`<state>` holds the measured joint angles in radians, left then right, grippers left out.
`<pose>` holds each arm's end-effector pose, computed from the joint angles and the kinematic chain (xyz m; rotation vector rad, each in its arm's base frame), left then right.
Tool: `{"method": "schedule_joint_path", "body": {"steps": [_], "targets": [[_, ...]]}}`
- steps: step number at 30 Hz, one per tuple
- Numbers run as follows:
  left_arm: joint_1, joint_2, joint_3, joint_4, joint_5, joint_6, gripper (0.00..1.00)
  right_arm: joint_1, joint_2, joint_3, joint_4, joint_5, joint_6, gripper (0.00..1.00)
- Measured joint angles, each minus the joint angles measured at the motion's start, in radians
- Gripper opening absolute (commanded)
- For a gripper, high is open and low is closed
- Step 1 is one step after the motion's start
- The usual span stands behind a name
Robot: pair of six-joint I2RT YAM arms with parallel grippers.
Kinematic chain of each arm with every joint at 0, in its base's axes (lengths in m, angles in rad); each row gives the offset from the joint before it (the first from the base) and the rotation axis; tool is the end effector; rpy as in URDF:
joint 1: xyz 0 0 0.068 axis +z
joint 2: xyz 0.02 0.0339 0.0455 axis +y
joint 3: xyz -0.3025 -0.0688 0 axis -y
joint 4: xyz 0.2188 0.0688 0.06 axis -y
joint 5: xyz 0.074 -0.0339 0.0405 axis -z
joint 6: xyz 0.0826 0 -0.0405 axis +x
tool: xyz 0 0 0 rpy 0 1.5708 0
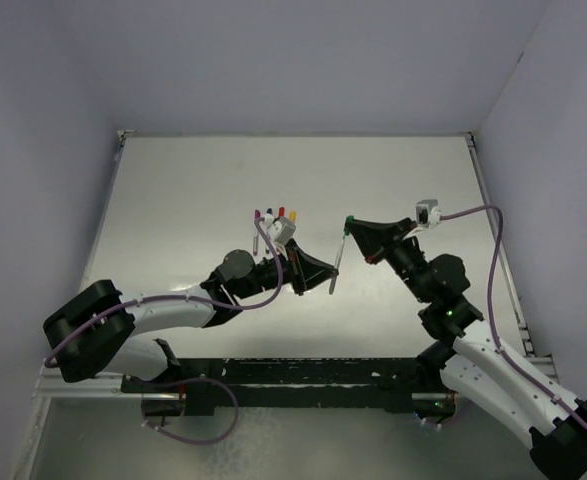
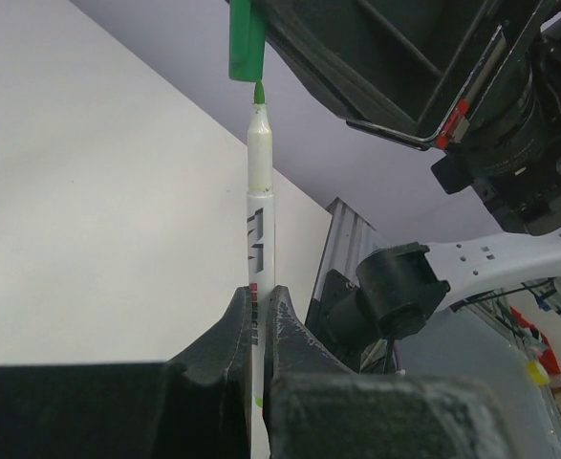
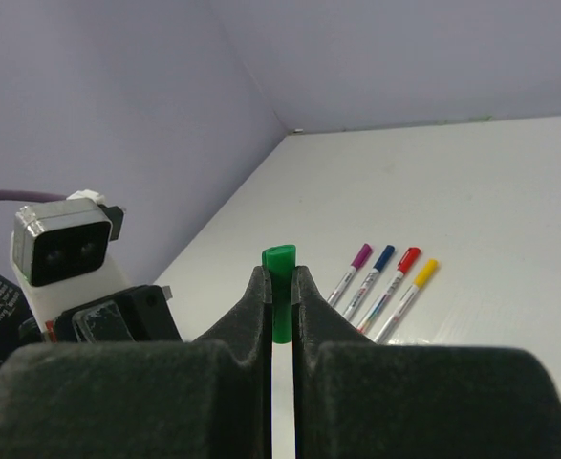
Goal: Insert the pens into the pen caps
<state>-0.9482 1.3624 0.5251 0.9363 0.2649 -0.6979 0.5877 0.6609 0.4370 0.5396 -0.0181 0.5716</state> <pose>0.1582 -0.2575 0.3023 0.4486 1.6133 -1.4914 0.1296 0.0881 0.3577 -0.0271 1.3209 1.0076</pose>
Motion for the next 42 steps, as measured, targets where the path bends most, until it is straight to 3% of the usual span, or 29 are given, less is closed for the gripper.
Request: {"method": "schedule_joint_path", "body": {"steps": [42], "targets": [[-0.001, 0.008, -0.002, 0.018, -0.067, 0.003, 0.0, 0.0, 0.021, -0.021, 0.034, -0.057, 0.088, 0.0]]}}
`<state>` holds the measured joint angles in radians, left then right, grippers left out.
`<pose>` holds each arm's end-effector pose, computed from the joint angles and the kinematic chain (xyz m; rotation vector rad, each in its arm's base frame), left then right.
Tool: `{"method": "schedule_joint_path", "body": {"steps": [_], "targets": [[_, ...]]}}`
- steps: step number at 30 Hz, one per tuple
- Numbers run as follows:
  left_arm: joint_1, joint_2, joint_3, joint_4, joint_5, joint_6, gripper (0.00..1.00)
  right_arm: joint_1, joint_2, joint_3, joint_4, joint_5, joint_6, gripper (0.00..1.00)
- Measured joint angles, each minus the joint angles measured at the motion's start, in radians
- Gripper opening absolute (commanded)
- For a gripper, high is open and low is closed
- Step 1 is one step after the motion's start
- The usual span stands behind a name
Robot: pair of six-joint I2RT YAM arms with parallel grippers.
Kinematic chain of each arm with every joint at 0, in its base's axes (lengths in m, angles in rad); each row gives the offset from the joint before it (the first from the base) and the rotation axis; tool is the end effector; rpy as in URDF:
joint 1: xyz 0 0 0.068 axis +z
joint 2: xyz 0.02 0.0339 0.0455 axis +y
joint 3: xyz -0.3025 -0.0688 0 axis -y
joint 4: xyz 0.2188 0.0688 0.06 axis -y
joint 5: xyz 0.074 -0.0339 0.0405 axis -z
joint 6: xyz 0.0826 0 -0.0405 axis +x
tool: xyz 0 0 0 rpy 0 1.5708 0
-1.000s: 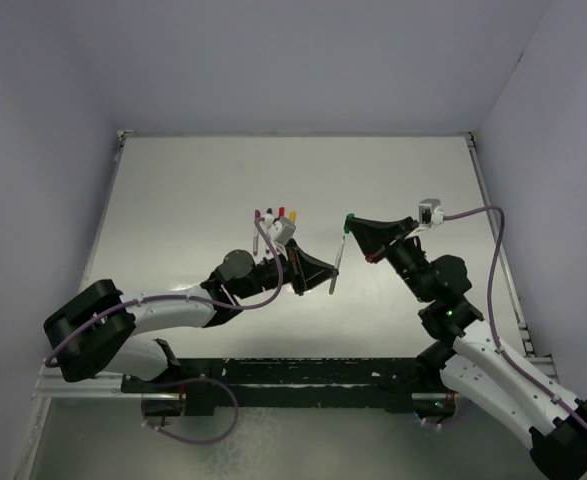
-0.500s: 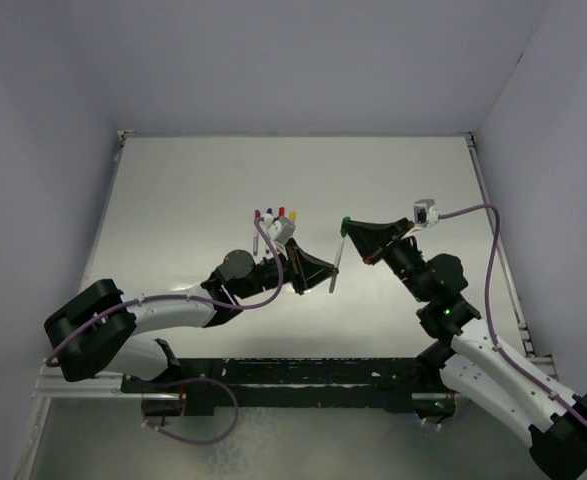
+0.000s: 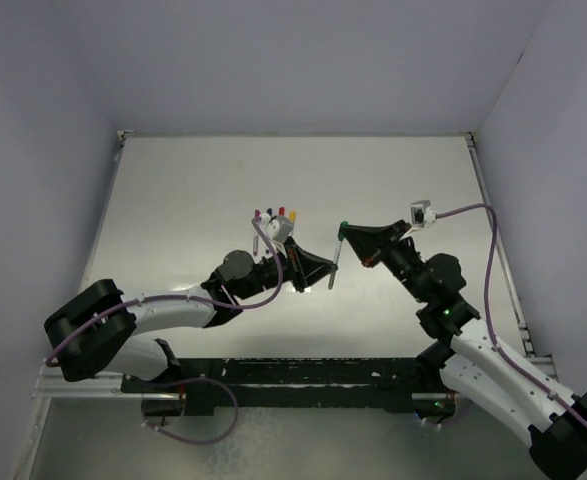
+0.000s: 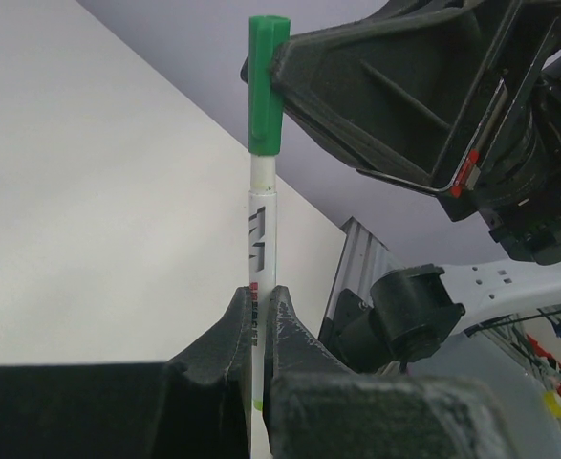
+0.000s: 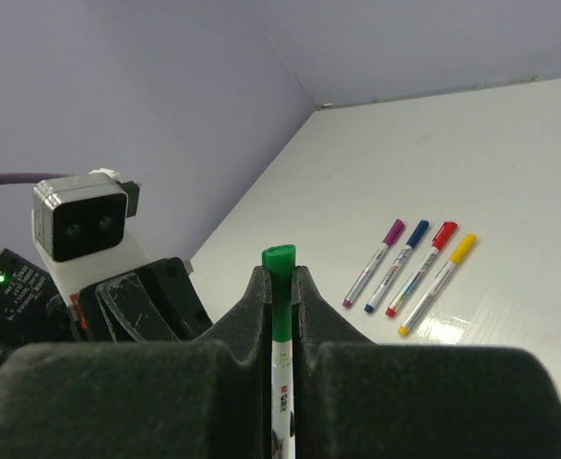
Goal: Insert the pens into the pen caps
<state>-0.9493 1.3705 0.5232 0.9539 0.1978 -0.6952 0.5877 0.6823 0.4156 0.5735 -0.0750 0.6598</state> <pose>0.1637 -0.2564 0.3022 0.3876 1.6045 -1.4484 0.1307 0.0945 0.3517 -0.0204 1.3473 1.1145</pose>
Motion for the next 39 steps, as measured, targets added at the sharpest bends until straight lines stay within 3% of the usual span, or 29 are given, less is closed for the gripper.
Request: {"method": "schedule_joint_path", "body": {"steps": [19, 39], "targets": [[0.015, 0.015, 0.064, -0.114, 0.002, 0.03, 0.0, -0.002, 0.038, 0.017, -0.089, -0.045, -0.01, 0.0], [0.068, 0.013, 0.064, -0.151, 0.058, 0.03, 0.0, 0.128, 0.108, 0.025, -0.07, 0.119, -0.055, 0.0]]}}
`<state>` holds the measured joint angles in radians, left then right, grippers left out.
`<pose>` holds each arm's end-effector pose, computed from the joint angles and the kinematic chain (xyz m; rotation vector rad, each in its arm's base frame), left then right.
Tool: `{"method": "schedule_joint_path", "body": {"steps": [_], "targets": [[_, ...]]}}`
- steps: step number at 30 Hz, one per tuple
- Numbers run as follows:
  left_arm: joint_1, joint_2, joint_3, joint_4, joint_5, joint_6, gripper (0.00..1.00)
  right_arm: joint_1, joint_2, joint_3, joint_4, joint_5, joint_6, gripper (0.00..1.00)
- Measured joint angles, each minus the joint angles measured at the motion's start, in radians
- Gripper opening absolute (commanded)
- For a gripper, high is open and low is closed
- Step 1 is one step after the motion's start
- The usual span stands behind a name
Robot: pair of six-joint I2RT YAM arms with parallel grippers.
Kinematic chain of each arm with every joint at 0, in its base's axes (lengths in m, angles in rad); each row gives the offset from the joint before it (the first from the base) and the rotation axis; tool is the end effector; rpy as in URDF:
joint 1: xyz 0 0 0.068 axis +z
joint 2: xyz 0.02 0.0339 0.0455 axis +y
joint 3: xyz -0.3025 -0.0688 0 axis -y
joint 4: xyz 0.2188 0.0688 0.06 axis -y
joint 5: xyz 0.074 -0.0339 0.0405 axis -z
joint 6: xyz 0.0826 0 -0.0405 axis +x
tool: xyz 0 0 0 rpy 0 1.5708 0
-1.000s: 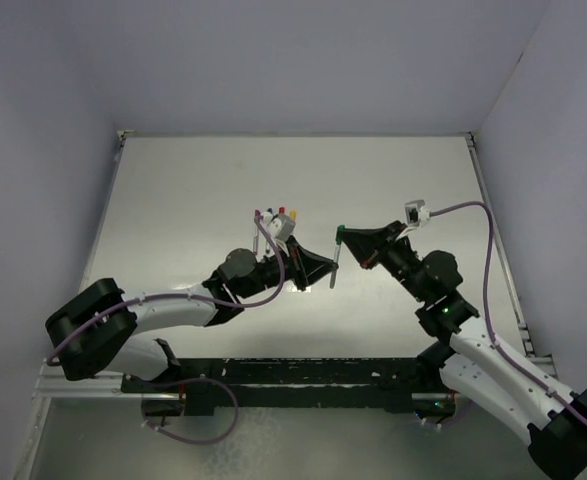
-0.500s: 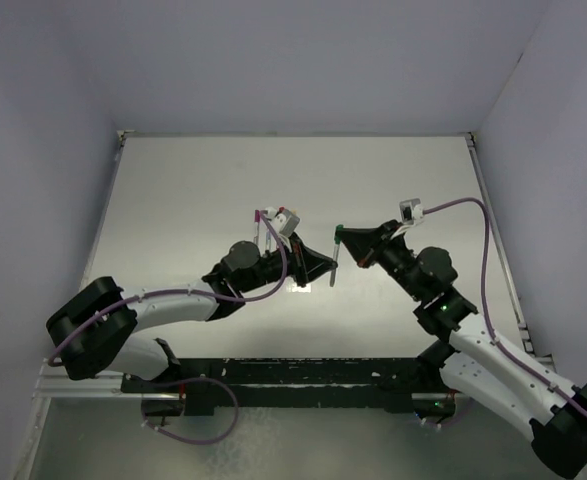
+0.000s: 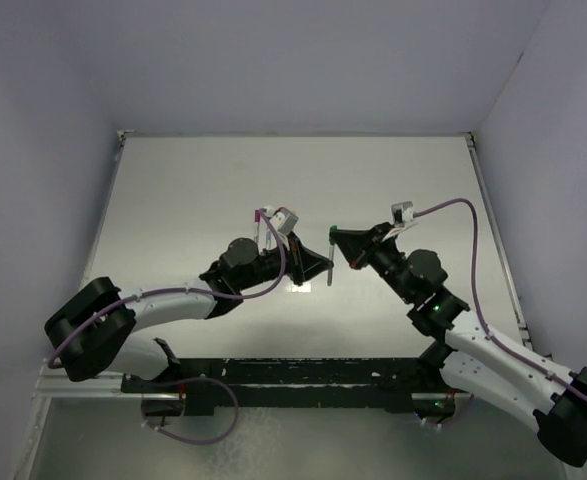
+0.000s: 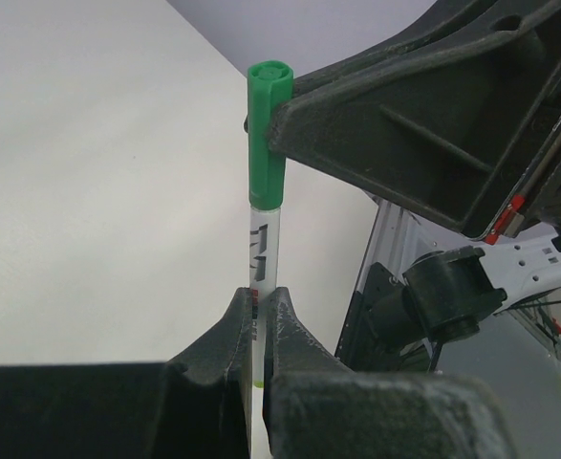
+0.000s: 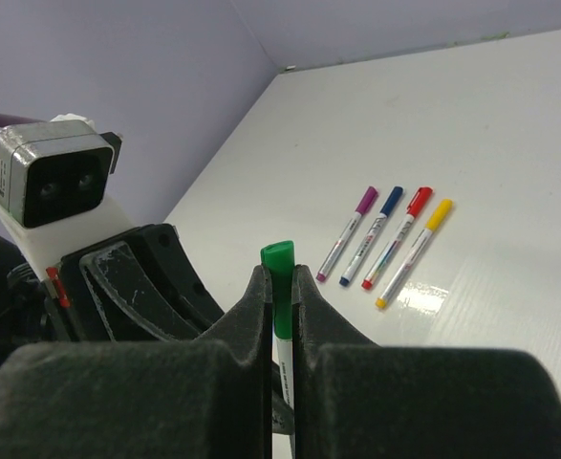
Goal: Insert the pens into the pen caps
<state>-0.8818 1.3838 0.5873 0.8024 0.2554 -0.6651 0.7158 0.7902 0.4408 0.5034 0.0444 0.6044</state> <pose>0.1832 -0.2553 0.2972 0.4107 1.7019 -1.3797 0.1442 0.1205 0.3339 -0.0448 1.5025 1.0491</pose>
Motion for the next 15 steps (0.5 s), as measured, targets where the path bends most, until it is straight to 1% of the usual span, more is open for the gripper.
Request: {"method": "schedule_joint_path", "body": {"steps": [7, 15], "targets": [[0.012, -0.022, 0.0, -0.027, 0.003, 0.012, 0.0, 0.014, 0.017, 0.002, 0.015, 0.023, -0.002, 0.0], [0.034, -0.022, -0.003, -0.076, 0.002, 0.015, 0.0, 0.058, 0.104, 0.019, 0.038, 0.066, -0.016, 0.0]]}}
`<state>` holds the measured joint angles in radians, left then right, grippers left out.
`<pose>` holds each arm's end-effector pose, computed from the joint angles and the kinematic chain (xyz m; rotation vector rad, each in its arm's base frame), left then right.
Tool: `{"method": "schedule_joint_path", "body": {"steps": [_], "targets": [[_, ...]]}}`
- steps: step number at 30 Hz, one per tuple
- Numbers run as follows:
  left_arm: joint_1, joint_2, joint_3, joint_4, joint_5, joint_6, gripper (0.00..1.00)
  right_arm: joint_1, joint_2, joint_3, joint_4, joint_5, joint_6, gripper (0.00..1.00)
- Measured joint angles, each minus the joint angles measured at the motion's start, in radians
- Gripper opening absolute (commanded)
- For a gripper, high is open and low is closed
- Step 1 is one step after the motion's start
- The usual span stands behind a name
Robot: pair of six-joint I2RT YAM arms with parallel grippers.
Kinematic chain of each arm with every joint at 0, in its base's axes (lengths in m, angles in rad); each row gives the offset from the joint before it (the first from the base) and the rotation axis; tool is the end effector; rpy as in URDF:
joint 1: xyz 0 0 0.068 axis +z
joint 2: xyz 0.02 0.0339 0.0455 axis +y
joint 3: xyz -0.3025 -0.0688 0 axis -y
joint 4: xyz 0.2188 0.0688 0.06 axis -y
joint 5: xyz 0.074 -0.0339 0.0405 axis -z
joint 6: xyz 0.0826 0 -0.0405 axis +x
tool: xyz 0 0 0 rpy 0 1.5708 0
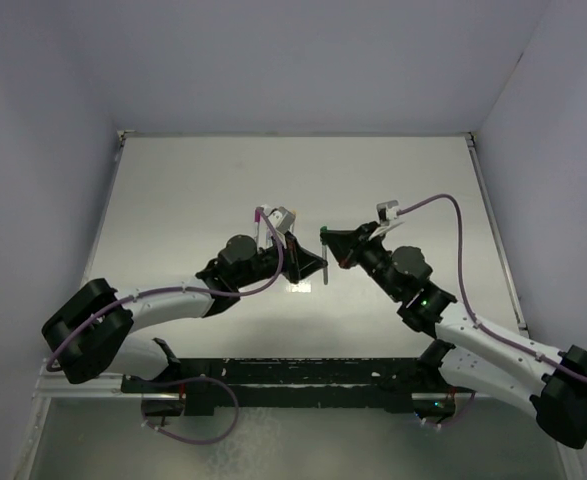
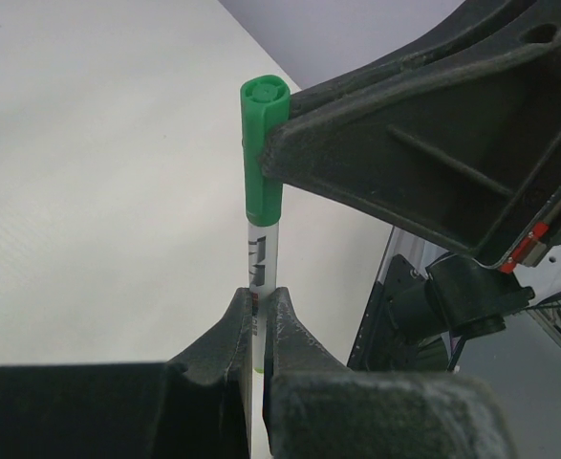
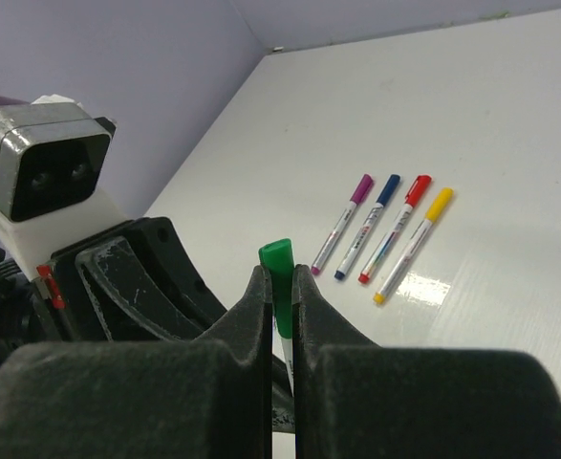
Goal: Insert the pens into the pen caps
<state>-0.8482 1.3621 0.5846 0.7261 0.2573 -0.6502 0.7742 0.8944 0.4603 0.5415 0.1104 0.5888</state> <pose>0.1886 -0.2457 0.2908 0.3955 1.7581 -1.3265 0.1562 0.1400 0.3285 -0.0484 1.5486 1.0185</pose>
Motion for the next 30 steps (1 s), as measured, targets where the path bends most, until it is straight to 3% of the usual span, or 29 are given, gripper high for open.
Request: {"method": "schedule_joint_path", "body": {"steps": [12, 18, 21, 25, 30], "targets": [[0.019, -0.029, -0.012, -0.025, 0.005, 0.007, 0.0, 0.058, 0.027, 0.045, -0.035, 0.071, -0.025, 0.01], [0.032, -0.075, -0.027, -0.067, -0.02, 0.008, 0.0, 0.08, 0.03, 0.164, -0.219, 0.126, -0.049, 0.24], [0.064, -0.082, -0.012, -0.09, -0.121, 0.007, 0.0, 0.104, 0.017, 0.203, -0.359, 0.138, -0.081, 0.35], [0.088, -0.056, 0.053, -0.214, -0.22, 0.008, 0.0, 0.117, -0.043, 0.221, -0.49, 0.191, -0.118, 0.73], [0.088, 0.058, 0.183, -0.356, -0.283, 0.033, 0.0, 0.117, -0.194, 0.234, -0.58, 0.298, -0.134, 0.81]]}}
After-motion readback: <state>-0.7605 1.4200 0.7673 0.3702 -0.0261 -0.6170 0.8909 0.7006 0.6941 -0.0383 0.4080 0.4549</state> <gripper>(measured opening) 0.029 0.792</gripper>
